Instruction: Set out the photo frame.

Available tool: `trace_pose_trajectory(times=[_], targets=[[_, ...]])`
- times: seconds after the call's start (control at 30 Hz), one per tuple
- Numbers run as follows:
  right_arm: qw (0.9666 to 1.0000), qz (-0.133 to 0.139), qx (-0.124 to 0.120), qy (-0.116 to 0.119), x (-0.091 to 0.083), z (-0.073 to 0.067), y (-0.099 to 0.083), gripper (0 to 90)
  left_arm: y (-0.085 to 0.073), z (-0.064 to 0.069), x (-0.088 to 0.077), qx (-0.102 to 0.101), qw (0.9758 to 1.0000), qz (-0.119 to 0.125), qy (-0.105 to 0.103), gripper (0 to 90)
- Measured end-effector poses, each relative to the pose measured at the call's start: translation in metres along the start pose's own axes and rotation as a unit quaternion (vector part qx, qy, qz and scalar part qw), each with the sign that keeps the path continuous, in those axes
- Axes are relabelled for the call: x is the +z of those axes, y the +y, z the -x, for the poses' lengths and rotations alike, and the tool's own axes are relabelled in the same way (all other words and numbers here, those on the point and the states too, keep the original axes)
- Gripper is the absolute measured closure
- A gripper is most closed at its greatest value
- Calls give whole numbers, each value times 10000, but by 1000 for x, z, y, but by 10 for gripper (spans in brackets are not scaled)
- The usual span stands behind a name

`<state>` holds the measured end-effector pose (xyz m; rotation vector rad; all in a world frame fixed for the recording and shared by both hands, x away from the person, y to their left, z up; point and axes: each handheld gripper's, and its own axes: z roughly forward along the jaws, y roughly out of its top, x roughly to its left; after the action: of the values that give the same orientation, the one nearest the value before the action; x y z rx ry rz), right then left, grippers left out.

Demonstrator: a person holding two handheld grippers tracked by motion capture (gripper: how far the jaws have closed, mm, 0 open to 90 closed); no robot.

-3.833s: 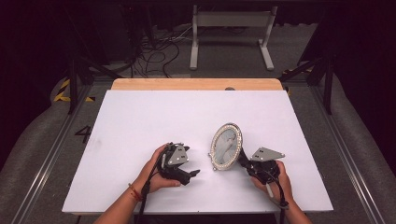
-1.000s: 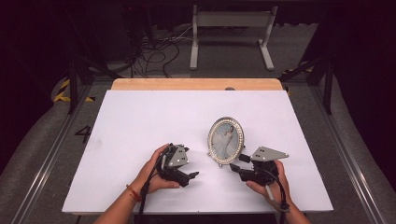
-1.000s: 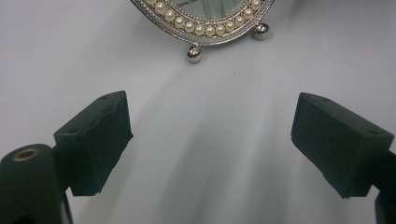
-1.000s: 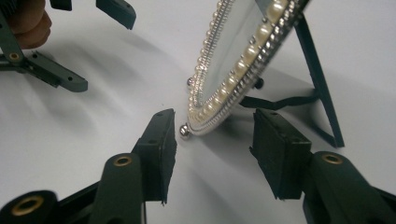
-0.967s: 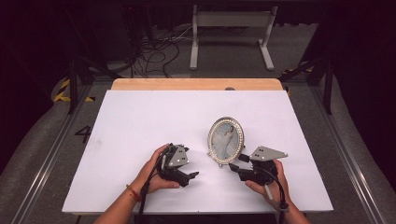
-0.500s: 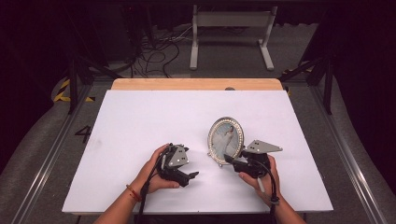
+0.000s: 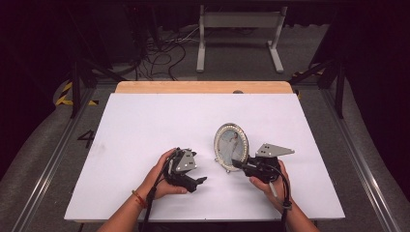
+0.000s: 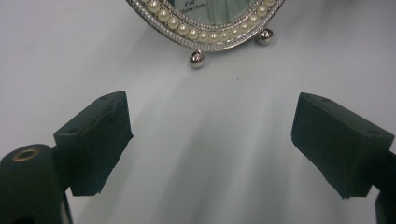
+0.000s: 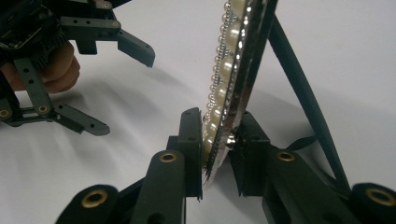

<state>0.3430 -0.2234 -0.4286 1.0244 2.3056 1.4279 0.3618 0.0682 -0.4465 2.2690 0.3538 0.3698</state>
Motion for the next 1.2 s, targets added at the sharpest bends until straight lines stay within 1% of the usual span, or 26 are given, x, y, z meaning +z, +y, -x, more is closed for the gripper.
trace_pose_trajectory(times=[0.07,0.13,0.2,0.27,0.3,0.37,0.4,0.43,0.47,0.6,0.63,0.67,0.7,0.73,0.77,0.8,0.83,0.87,0.9,0.93,1.0,1.03,1.07,1.1,1.17,1.2], targets=[[9999,34,109,15,0,1,-1,750,2,-1,1,-28,10000,37,-18,130],[9999,11,79,-62,1,1,-2,692,6,-3,4,-6,10000,45,-23,130],[9999,19,125,-95,1,2,-3,663,11,-6,6,-29,10000,54,-30,131],[9998,19,164,-142,0,3,-3,596,15,-9,9,-42,10000,64,-51,135],[9997,-11,172,-168,0,4,-3,591,17,-11,10,-119,9998,104,-99,134],[9997,-57,100,-210,-2,4,-4,540,22,-15,13,-137,9998,129,-104,139],[9997,-67,87,-240,-4,4,-4,532,24,-16,14,-146,9997,179,-100,139],[9997,-102,62,-226,-6,4,-5,532,26,-18,15,-221,9992,285,-148,143],[9996,-146,11,-256,-8,4,-5,528,30,-19,17,-250,9989,322,-225,145],[9987,-332,-287,-251,-23,3,-8,606,38,-22,24,-270,9982,458,-271,143],[9987,-334,-313,-209,-26,4,-9,631,39,-23,26,-249,9980,492,-309,145],[9989,-344,-307,-129,-30,5,-11,665,40,-25,28,-305,9976,475,-410,142],[9987,-364,-352,-95,-34,6,-12,737,41,-26,30,-347,9967,509,-533,131],[9980,-400,-432,-213,-36,8,-14,756,42,-27,32,-388,9954,595,-646,128],[9982,-394,-416,-192,-37,11,-14,773,43,-28,33,-398,9945,618,-741,125],[9986,-316,-365,-198,-39,14,-14,799,44,-28,35,-421,9941,633,-768,117],[9987,-281,-327,-289,-40,16,-14,818,44,-28,36,-413,9936,652,-828,111],[9984,-294,-324,-344,-40,19,-14,819,44,-29,36,-433,9928,681,-886,104],[9972,-392,-421,-478,-36,19,-13,827,45,-30,37,-457,9925,695,-894,104],[9962,-484,-503,-530,-30,19,-13,838,45,-32,37,-457,9925,680,-902,105],[9952,-604,-547,-544,-20,17,-13,846,45,-32,37,-455,9928,678,-877,107],[9952,-604,-547,-544,-20,17,-13,846,44,-33,37,-454,9928,679,-873,107],[9948,-655,-574,-520,-14,16,-13,851,44,-34,37,-477,9938,653,-763,105],[9936,-728,-649,-562,-8,15,-12,851,43,-36,37,-513,9945,626,-669,99],[9923,-773,-701,-667,0,14,-11,855,39,-41,38,-663,9939,594,-653,99],[9925,-760,-675,-676,2,15,-10,856,38,-43,40,-680,9939,583,-640,98]])
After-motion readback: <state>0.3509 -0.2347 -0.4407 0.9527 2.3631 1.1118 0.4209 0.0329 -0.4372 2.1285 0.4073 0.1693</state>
